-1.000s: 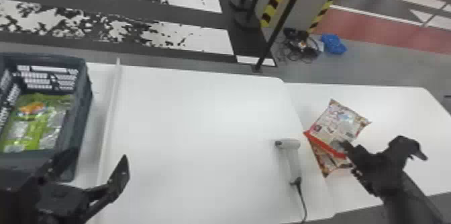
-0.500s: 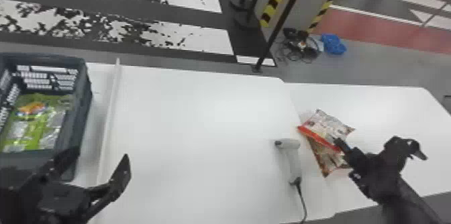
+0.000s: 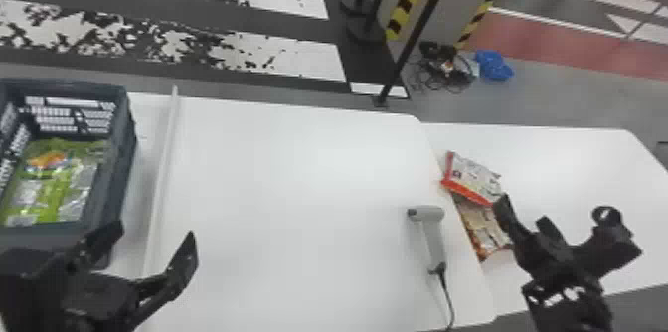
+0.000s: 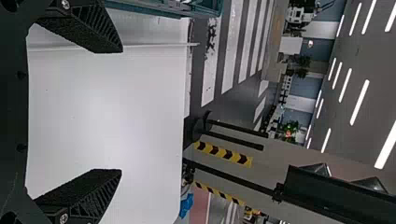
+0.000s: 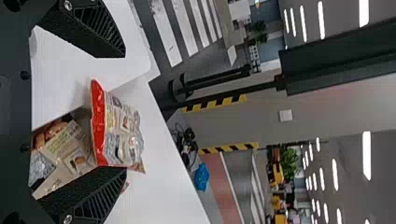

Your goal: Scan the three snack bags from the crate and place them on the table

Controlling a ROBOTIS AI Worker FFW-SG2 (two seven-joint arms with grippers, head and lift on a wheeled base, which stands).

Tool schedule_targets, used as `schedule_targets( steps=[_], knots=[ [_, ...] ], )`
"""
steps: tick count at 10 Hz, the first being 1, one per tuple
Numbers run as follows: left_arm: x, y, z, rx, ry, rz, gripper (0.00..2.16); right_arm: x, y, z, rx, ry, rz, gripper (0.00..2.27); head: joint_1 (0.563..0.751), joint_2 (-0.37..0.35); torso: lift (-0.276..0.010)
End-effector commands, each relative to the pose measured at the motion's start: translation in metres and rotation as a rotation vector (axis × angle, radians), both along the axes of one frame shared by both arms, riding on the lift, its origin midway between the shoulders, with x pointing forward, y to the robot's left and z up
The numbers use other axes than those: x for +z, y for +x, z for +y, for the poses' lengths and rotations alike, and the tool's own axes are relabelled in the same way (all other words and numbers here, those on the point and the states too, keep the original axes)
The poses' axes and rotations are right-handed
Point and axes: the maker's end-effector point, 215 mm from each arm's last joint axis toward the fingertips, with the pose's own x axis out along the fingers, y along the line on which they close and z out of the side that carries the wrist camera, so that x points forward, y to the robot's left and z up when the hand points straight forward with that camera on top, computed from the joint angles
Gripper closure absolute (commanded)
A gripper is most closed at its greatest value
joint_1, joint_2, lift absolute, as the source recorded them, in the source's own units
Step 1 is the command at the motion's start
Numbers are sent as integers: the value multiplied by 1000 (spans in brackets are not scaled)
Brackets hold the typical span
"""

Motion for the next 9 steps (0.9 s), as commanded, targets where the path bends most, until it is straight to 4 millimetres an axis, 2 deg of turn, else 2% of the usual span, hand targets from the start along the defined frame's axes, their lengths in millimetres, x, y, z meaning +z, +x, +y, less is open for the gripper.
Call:
schedule_targets(
  steps=[1, 3, 5, 6, 7, 8, 9],
  knots=[
    [-1, 0, 0, 5, 0, 8, 76, 16, -3, 68, 125, -36, -45, 56, 695, -350, -37],
    [5, -1, 1, 17, -1, -1, 76, 12, 4, 157, 242, -72, -74, 60, 695, -350, -37],
    [9, -5, 5, 38, 2, 0, 76, 18, -5, 239, 312, -78, -131, 63, 695, -350, -37],
    [17, -7, 7, 45, -2, -10, 76, 17, -15, 268, 339, -58, -148, 63, 695, -350, -37],
    [24, -9, 10, 48, -1, -19, 76, 17, -22, 288, 362, -65, -154, 63, 695, -350, -37],
    [27, -10, 16, 56, 5, -21, 76, 26, -28, 299, 377, -88, -182, 63, 695, -334, -37],
    [29, -8, 25, 70, 13, -28, 76, 29, -28, 294, 367, -97, -189, 60, 695, -302, -37]
  ],
)
